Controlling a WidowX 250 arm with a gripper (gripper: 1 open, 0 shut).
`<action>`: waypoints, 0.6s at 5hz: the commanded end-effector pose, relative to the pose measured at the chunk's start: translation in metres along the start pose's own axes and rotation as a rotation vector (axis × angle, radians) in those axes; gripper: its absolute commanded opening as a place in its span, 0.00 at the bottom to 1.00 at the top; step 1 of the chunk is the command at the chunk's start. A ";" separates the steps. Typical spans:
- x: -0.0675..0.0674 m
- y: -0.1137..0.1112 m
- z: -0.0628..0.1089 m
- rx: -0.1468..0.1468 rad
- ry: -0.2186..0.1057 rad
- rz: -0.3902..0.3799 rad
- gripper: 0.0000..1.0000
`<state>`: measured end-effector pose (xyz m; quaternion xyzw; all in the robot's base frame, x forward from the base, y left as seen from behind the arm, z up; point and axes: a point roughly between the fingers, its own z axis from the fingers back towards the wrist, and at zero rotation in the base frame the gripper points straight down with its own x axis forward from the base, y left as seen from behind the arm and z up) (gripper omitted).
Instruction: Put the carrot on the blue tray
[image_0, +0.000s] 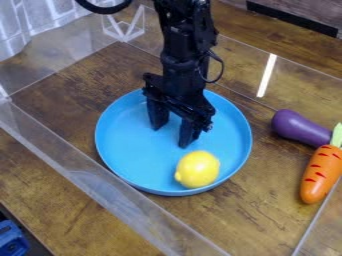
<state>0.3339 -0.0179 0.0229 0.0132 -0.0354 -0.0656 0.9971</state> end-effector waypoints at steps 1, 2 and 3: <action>-0.002 -0.017 0.010 -0.030 -0.041 -0.033 1.00; 0.000 -0.025 0.017 -0.034 -0.059 0.022 1.00; 0.001 -0.029 0.022 -0.032 -0.064 0.058 1.00</action>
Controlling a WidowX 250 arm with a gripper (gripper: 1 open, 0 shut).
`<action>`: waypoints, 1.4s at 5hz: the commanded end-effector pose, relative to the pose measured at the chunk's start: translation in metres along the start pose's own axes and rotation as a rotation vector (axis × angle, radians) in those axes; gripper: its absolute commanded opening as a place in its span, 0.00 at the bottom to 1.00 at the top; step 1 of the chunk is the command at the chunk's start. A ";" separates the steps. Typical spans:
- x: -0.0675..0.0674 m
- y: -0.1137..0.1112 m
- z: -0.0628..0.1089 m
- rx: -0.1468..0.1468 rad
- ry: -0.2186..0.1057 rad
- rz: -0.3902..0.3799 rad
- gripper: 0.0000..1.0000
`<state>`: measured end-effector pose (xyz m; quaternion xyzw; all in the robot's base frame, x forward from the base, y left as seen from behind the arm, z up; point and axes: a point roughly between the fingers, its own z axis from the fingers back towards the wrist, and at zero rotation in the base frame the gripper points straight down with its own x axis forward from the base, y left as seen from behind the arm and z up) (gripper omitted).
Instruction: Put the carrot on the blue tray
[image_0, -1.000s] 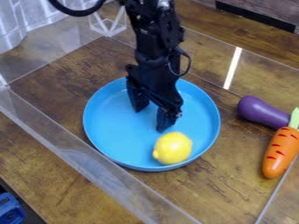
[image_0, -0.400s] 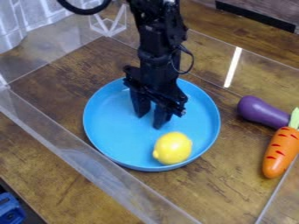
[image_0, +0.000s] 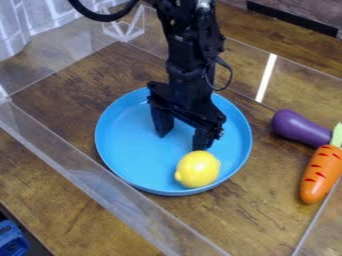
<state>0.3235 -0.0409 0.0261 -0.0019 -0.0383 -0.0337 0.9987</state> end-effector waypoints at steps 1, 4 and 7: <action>0.009 -0.008 0.027 0.008 -0.065 0.030 1.00; 0.018 0.008 0.065 -0.017 -0.107 0.059 1.00; 0.024 0.001 0.051 -0.049 -0.071 0.037 1.00</action>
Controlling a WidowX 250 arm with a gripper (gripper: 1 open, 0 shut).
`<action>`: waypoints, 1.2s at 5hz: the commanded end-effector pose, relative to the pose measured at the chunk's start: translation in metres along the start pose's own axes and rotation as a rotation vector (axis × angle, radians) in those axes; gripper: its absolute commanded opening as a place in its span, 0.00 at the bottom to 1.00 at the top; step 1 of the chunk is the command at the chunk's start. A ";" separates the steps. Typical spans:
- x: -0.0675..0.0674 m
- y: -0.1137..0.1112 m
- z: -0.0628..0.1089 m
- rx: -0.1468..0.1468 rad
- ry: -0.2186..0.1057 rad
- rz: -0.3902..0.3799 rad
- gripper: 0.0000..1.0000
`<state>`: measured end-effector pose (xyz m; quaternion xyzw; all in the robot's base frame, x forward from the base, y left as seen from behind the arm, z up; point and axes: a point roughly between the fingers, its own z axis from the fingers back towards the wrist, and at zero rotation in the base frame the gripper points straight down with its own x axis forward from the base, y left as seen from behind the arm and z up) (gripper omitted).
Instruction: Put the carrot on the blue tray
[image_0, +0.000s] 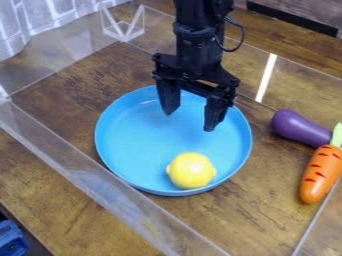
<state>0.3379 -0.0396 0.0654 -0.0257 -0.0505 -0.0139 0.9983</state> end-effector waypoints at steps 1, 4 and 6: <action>0.010 -0.008 0.003 -0.007 -0.032 -0.006 1.00; 0.004 -0.091 -0.005 -0.062 -0.070 -0.098 1.00; 0.006 -0.120 -0.016 -0.066 -0.084 0.016 1.00</action>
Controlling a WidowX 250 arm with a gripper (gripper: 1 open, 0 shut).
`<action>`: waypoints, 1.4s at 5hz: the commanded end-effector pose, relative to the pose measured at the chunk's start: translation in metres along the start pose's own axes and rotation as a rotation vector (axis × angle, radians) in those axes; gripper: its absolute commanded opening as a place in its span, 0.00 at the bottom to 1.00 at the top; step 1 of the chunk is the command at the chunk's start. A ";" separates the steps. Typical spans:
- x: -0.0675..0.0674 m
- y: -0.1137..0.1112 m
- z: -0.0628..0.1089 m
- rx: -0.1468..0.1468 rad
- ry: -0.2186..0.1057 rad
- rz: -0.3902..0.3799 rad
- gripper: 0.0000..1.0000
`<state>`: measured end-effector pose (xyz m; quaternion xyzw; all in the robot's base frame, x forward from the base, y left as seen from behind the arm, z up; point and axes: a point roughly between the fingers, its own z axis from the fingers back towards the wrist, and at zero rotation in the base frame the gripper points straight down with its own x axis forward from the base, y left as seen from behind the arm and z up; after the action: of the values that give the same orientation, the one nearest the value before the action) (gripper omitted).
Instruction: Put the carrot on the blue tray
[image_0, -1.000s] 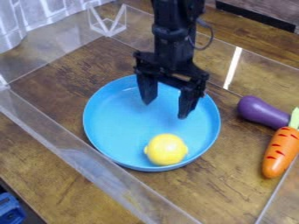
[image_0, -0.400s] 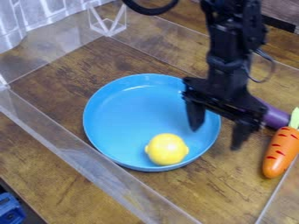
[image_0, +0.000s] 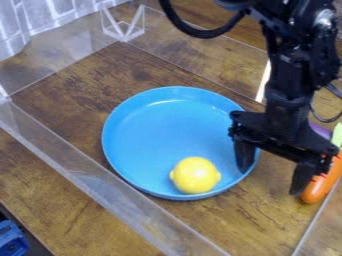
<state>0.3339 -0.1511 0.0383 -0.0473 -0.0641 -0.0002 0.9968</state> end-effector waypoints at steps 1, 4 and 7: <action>0.013 -0.013 0.015 -0.021 -0.053 0.055 1.00; 0.023 -0.024 -0.012 0.013 -0.032 0.125 1.00; 0.027 -0.036 -0.003 0.018 -0.046 0.290 0.00</action>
<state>0.3551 -0.1808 0.0302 -0.0339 -0.0656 0.1527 0.9855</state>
